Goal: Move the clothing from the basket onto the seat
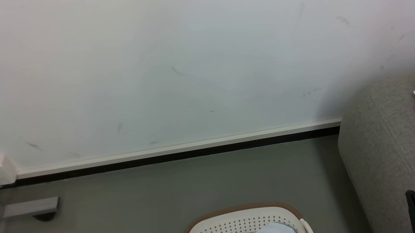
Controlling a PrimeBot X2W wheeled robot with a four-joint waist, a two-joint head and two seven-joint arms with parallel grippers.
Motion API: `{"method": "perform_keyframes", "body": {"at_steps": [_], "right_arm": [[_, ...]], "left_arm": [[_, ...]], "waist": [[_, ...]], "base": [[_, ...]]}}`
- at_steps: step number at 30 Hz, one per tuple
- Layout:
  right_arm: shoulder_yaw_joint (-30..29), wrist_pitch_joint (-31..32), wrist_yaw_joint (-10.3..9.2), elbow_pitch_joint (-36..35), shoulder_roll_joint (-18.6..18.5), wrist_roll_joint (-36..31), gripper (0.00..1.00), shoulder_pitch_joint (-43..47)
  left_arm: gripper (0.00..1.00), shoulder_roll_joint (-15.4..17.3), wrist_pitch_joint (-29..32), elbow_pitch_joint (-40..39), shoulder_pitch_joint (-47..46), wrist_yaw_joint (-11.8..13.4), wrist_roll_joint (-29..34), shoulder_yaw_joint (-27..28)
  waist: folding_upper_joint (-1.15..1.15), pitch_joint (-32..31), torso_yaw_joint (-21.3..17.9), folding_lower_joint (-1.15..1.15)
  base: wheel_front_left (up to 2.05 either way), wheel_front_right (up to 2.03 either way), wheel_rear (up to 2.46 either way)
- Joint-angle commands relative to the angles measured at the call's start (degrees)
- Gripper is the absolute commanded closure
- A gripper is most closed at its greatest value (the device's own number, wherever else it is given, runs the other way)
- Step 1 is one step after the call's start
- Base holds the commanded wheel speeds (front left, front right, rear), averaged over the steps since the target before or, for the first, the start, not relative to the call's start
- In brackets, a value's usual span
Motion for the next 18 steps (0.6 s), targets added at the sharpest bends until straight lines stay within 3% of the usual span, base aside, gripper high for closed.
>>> {"method": "perform_keyframes", "body": {"at_steps": [1, 18], "right_arm": [[-0.3, 0.5, -0.03, -1.2, -0.6, 2.1, 1.00, -1.5], [-1.3, 4.1, -0.05, -2.4, -0.7, 15.7, 1.00, -2.5]], "left_arm": [[1.00, 0.3, 0.5, -1.1, -1.5, -0.2, -2.2, 0.6], [1.00, 0.3, 4.0, -2.2, -3.1, -1.3, -15.5, 2.0]], "waist": [[0.00, 0.0, 0.0, 0.00], [0.00, 0.5, 0.1, 0.00]], "base": [[0.00, 0.00, 0.00], [0.00, 0.00, 0.00]]}}
